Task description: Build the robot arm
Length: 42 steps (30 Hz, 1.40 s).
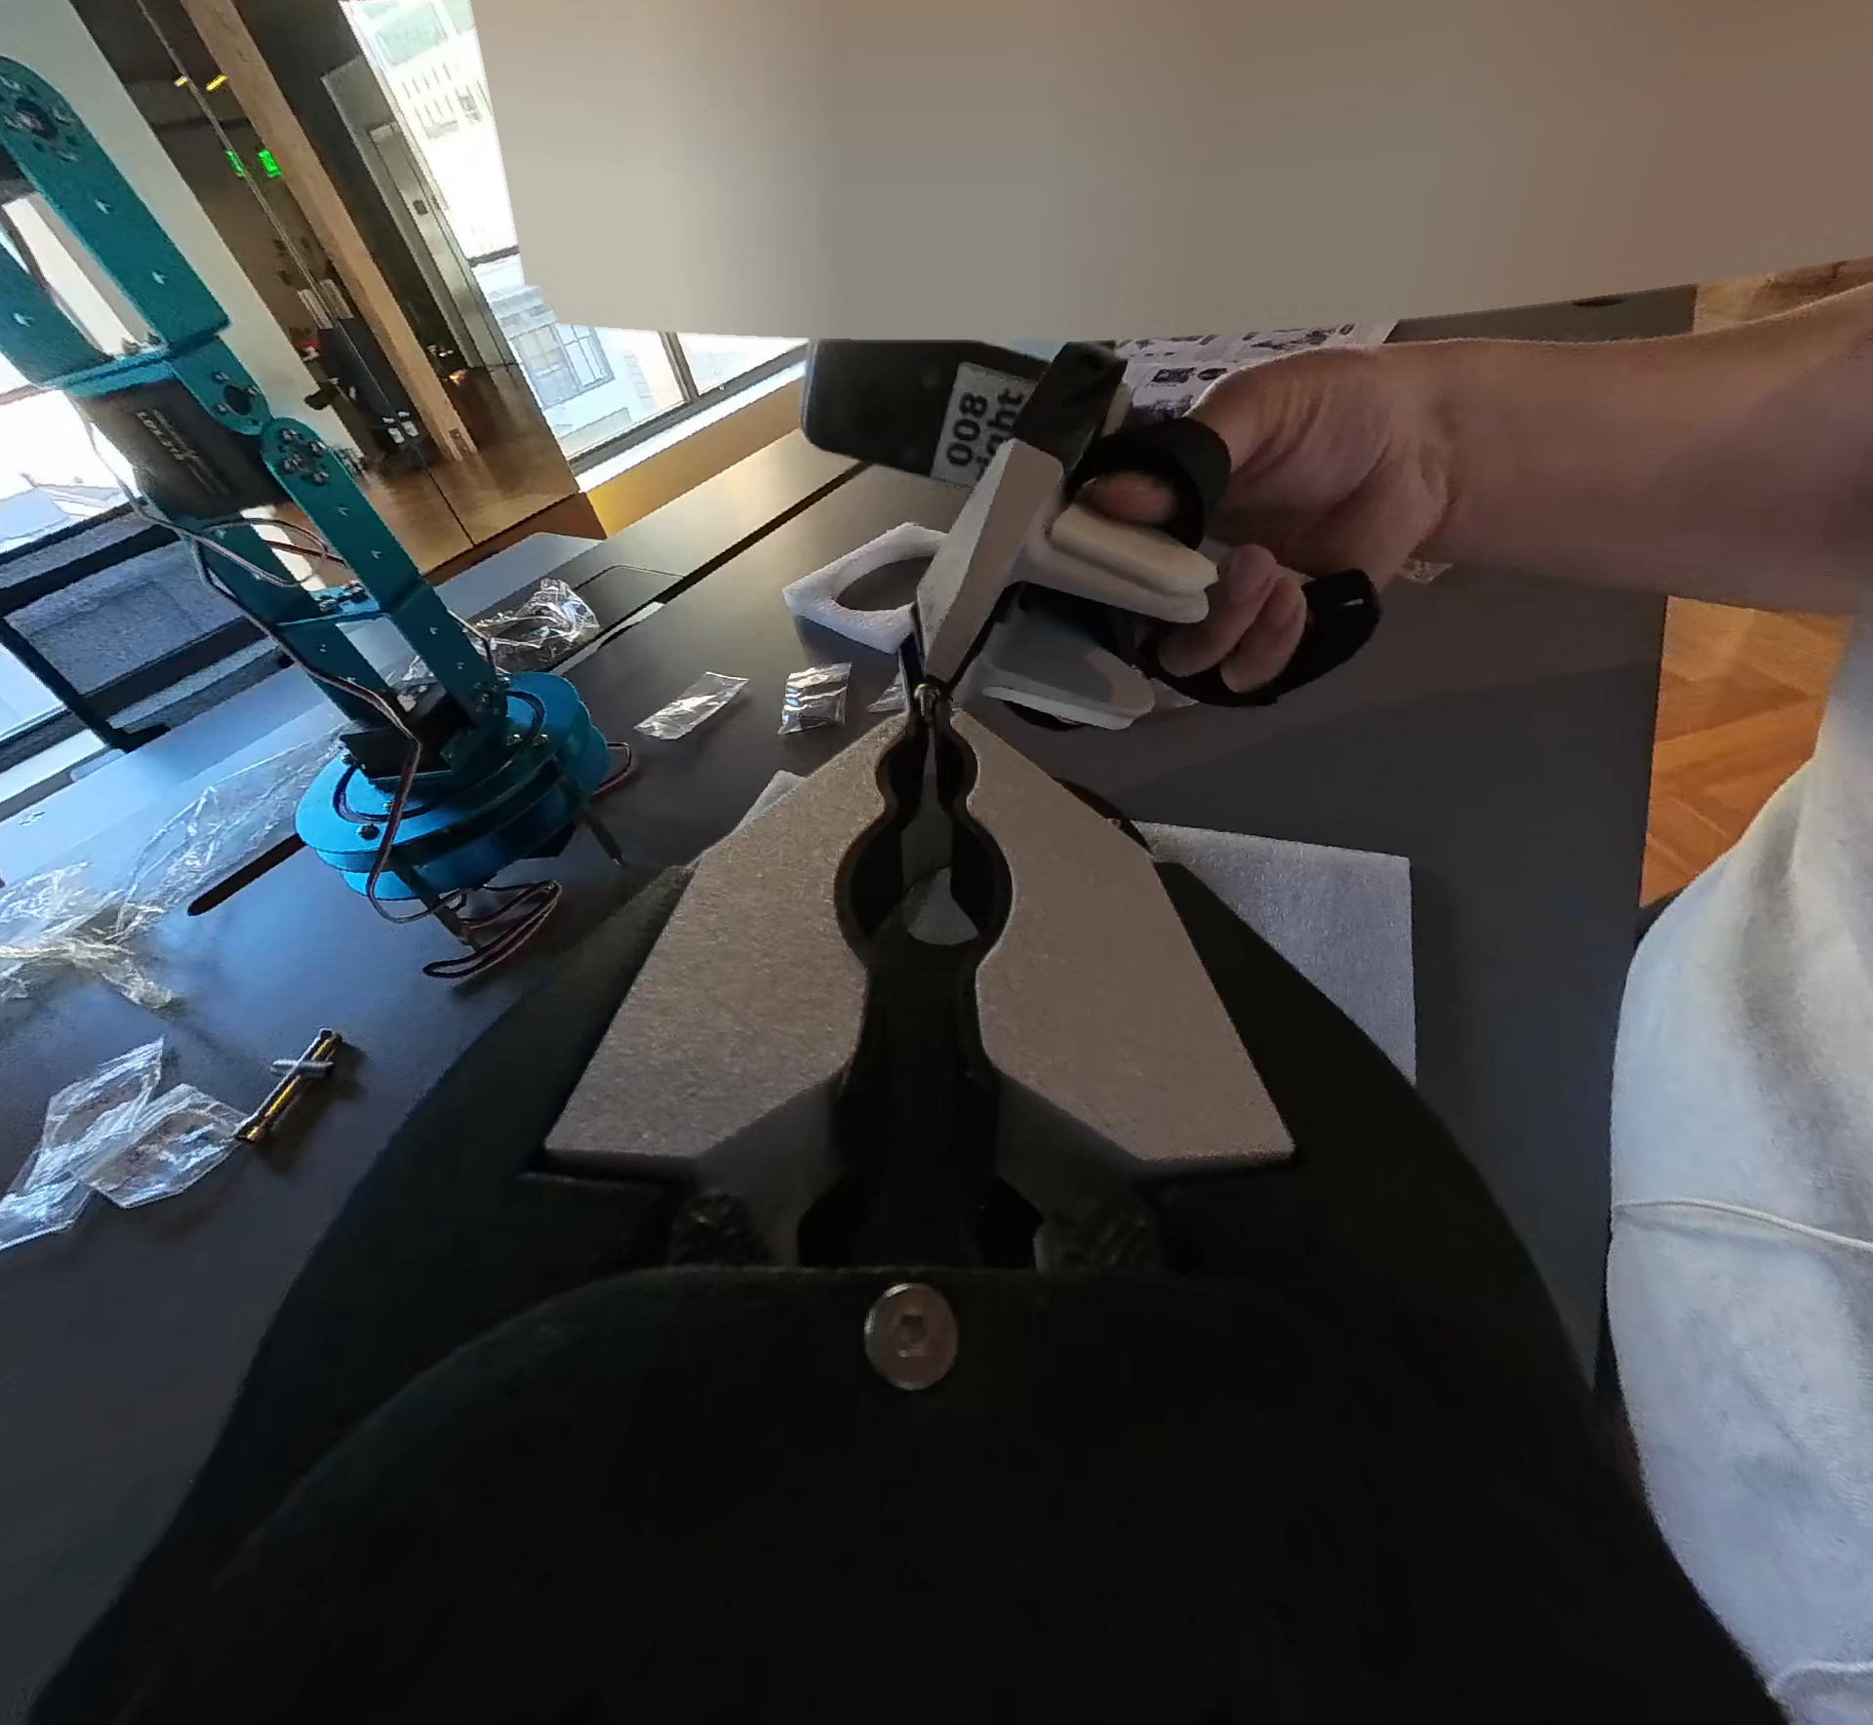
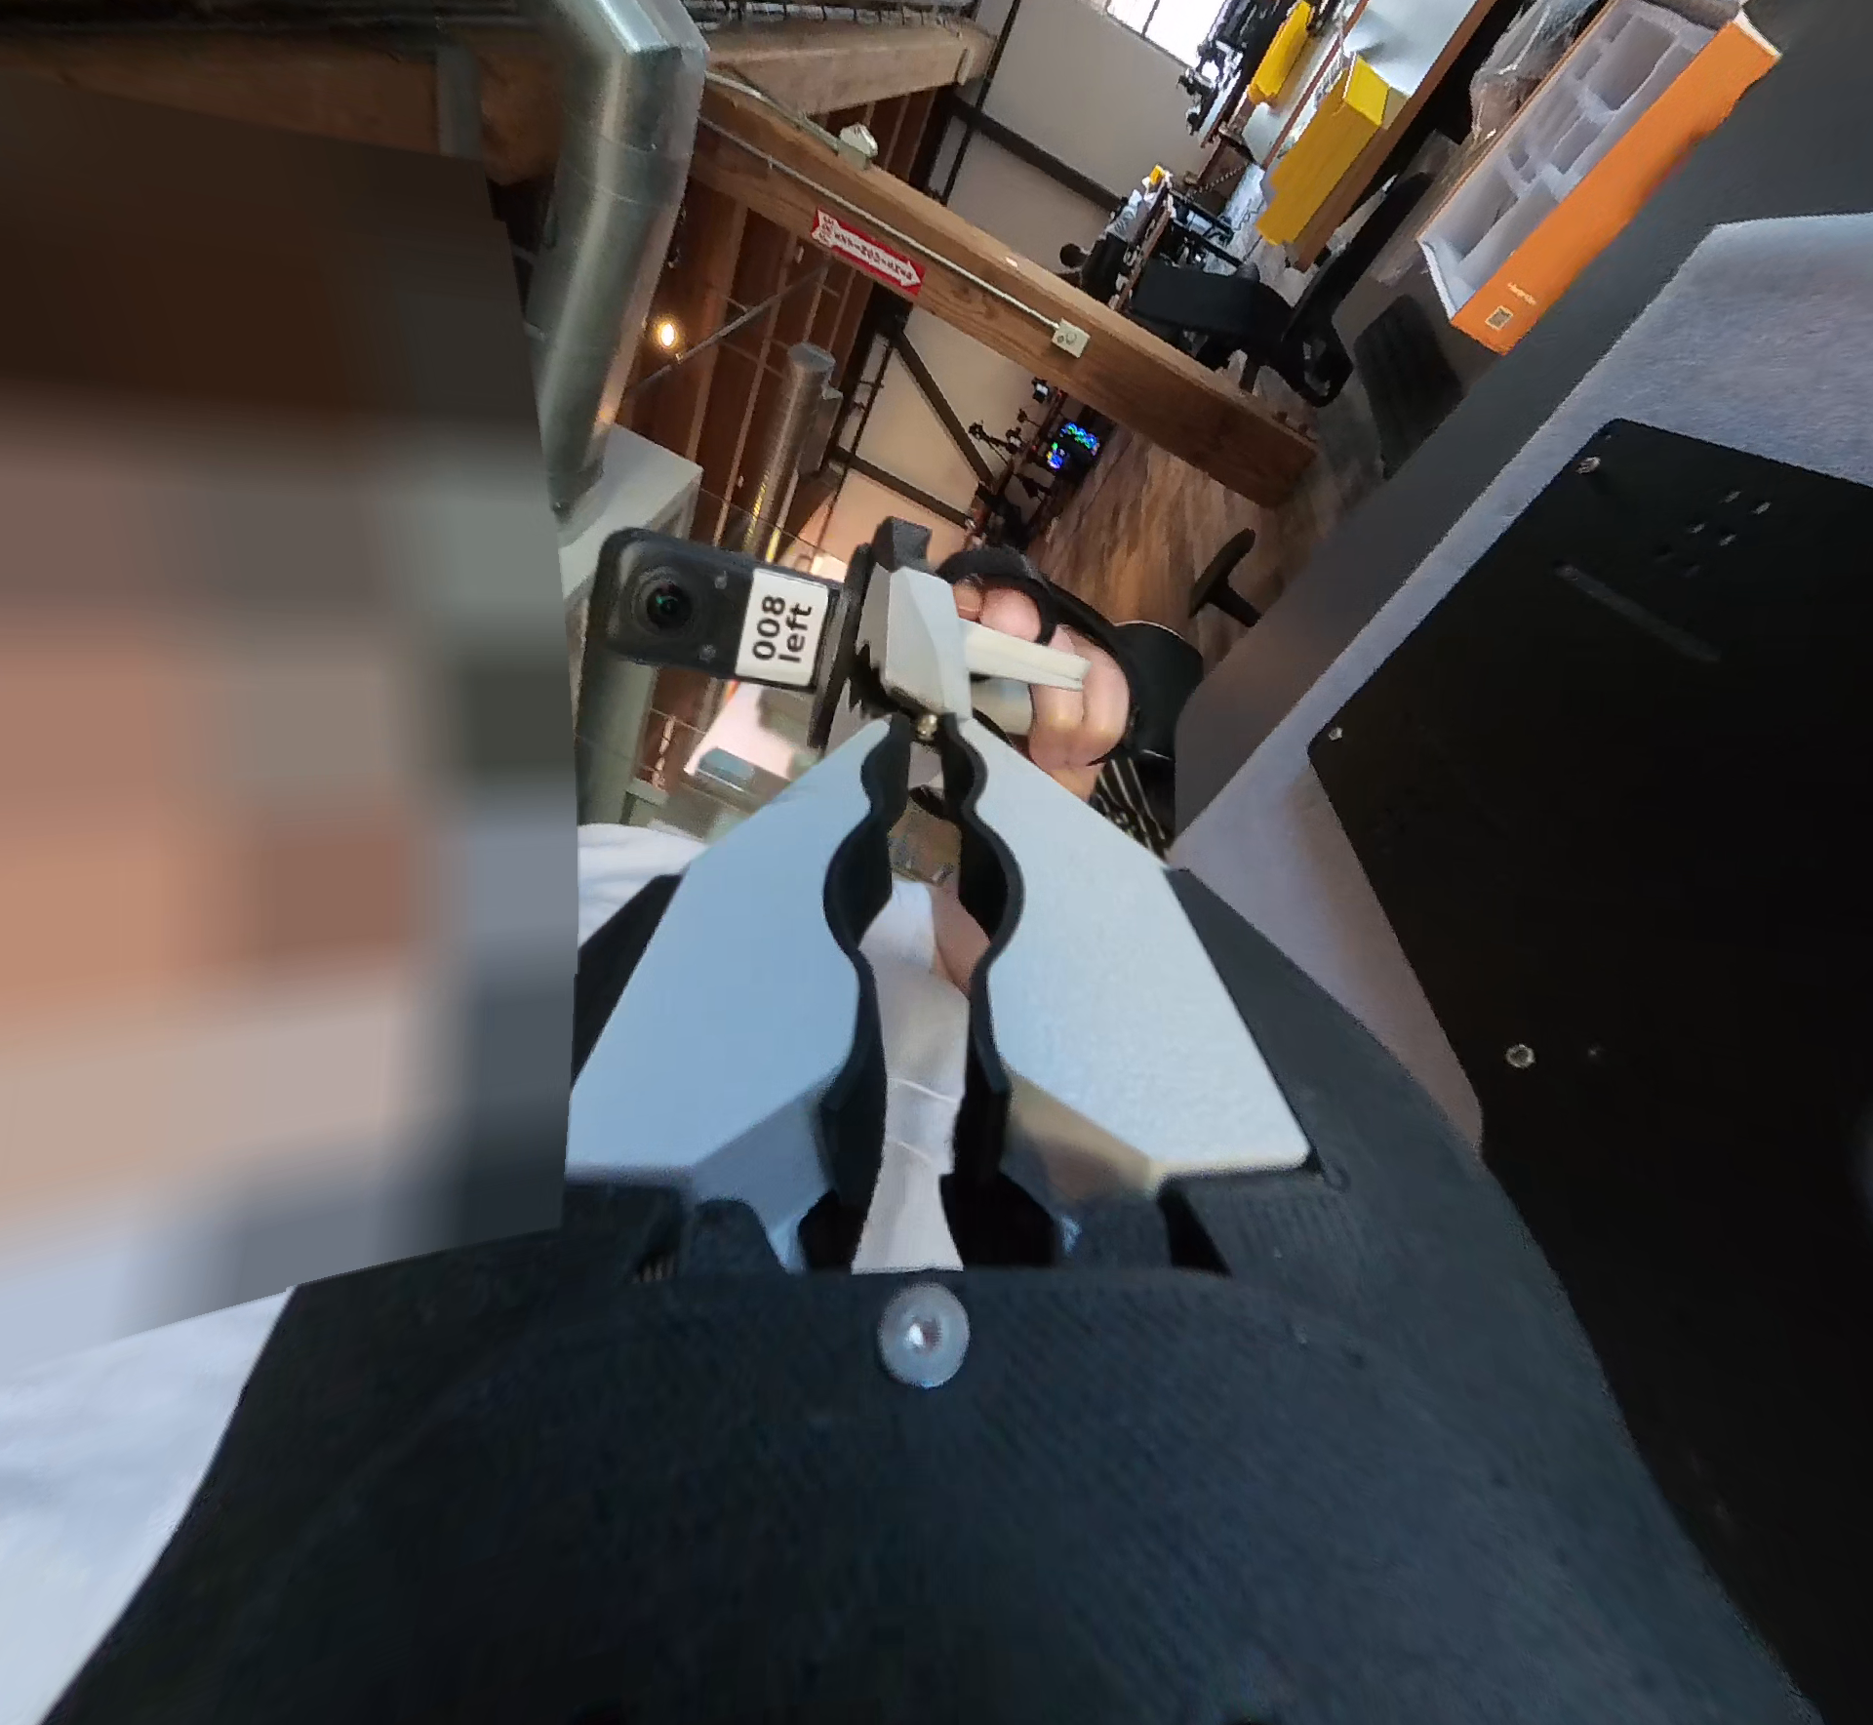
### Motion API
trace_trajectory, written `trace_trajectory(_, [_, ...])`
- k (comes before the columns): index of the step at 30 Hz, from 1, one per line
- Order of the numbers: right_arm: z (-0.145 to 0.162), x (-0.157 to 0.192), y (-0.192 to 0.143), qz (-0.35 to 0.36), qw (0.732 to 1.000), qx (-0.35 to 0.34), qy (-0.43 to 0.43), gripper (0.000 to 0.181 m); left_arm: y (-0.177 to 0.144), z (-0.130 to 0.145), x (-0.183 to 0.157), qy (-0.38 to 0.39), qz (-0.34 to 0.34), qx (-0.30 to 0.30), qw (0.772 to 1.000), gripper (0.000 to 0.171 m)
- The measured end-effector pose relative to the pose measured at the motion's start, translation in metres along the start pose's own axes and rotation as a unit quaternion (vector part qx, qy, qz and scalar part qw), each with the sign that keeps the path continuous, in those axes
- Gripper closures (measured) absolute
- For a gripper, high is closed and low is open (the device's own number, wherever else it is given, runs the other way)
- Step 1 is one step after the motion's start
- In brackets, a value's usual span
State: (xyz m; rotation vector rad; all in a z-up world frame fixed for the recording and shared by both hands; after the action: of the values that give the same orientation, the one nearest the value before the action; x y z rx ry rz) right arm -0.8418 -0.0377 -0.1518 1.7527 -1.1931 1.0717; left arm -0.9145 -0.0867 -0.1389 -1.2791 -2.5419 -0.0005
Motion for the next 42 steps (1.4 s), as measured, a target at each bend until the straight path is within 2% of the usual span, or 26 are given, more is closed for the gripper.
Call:
trace_trajectory(16, [0.004,-0.008,-0.004,0.055,0.998,0.04,-0.019,0.179,0.005,0.011,-0.006,-0.008,0.015,0.029,0.999,0.171])
trace_trajectory(19, [-0.003,-0.008,-0.006,0.063,0.995,0.049,-0.06,0.18,0.002,0.019,-0.001,-0.035,0.005,0.034,0.999,0.156])
trace_trajectory(20, [-0.009,-0.012,-0.009,0.086,0.991,0.054,-0.091,0.18,-0.002,0.023,0.002,-0.047,-0.002,0.035,0.998,0.156])
trace_trajectory(22, [-0.025,-0.033,-0.017,0.188,0.959,0.081,-0.196,0.18,-0.012,0.032,0.008,-0.081,-0.012,0.03,0.996,0.156])
trace_trajectory(24, [-0.042,-0.054,-0.024,0.288,0.9,0.12,-0.304,0.18,-0.025,0.041,0.013,-0.12,-0.023,0.024,0.992,0.155])
trace_trajectory(26, [-0.051,-0.073,-0.025,0.343,0.851,0.175,-0.356,0.18,-0.038,0.049,0.018,-0.143,-0.039,0.022,0.989,0.155])
trace_trajectory(27, [-0.053,-0.082,-0.024,0.358,0.835,0.203,-0.364,0.179,-0.044,0.053,0.019,-0.148,-0.049,0.024,0.988,0.155])
trace_trajectory(30, [-0.048,-0.101,-0.018,0.366,0.808,0.277,-0.368,0.179,-0.061,0.062,0.021,-0.158,-0.067,0.03,0.985,0.156])
trace_trajectory(34, [-0.048,-0.112,-0.016,0.382,0.769,0.323,-0.399,0.178,-0.077,0.068,0.02,-0.168,-0.083,0.029,0.982,0.157])
trace_trajectory(42, [-0.049,-0.117,-0.009,0.376,0.755,0.35,-0.407,0.178,-0.081,0.068,0.024,-0.18,-0.082,0.007,0.98,0.159])
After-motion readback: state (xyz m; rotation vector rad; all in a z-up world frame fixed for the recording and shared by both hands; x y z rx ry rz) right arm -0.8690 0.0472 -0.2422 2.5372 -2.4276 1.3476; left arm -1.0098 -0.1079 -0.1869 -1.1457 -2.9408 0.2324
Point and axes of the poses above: each gripper's, where its closed fingertips meet, y out along the fingers, z out of its underside, x = y × z across the jaws, the point moved 5 cm from there along -y, back along the fingers, and after that the axes turned 4 degrees about y, right-handed, at the moved point
